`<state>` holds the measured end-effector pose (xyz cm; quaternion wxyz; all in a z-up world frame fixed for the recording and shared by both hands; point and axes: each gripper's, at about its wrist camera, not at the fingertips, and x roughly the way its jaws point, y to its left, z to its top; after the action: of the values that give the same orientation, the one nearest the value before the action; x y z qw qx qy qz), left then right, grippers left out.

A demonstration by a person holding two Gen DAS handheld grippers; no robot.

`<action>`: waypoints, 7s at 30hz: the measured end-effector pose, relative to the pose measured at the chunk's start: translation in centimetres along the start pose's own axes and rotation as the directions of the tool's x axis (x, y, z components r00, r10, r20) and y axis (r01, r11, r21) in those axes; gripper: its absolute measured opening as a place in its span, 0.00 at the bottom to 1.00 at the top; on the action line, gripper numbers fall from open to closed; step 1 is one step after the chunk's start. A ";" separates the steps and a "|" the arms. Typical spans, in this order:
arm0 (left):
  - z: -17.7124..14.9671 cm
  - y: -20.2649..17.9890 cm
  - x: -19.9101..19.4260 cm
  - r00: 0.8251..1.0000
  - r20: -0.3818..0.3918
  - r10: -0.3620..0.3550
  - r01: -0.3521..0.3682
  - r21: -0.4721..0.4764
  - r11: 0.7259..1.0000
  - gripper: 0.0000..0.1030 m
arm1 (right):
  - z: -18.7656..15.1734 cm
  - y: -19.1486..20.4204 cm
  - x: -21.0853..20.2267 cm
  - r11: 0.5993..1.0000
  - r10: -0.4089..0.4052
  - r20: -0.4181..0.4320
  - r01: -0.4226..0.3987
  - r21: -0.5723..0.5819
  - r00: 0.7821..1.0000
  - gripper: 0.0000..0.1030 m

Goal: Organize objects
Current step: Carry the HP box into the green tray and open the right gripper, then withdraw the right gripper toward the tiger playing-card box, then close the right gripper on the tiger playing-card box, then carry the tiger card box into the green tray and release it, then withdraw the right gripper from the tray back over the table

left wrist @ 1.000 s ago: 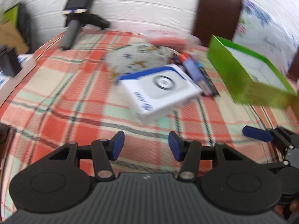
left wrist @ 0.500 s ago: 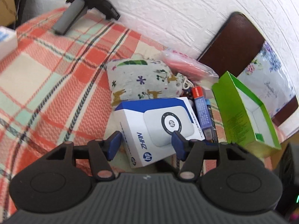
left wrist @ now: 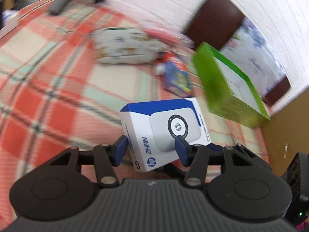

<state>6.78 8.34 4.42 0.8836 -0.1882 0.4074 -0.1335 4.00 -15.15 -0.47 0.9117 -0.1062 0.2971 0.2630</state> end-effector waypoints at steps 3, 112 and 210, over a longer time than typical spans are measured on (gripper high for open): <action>1.5 -4.0 0.4 0.998 0.056 -0.031 0.025 0.110 0.994 0.55 | 0.8 -2.3 -2.1 0.995 -0.088 0.067 0.085 0.049 0.994 0.73; -1.4 -1.1 0.4 0.986 0.124 0.113 -0.132 0.150 0.980 0.80 | -4.0 -1.9 -6.7 0.992 -0.119 0.009 0.118 0.046 0.993 0.92; 1.0 0.9 1.5 0.968 0.030 0.251 -0.251 0.004 0.968 0.64 | 3.5 0.8 1.2 0.993 0.002 -0.032 0.002 0.118 0.999 0.73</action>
<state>8.61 8.75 3.65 0.8999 -0.1338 0.4146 -0.0195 6.04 -12.78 1.58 0.9116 -0.0563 0.3266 0.2432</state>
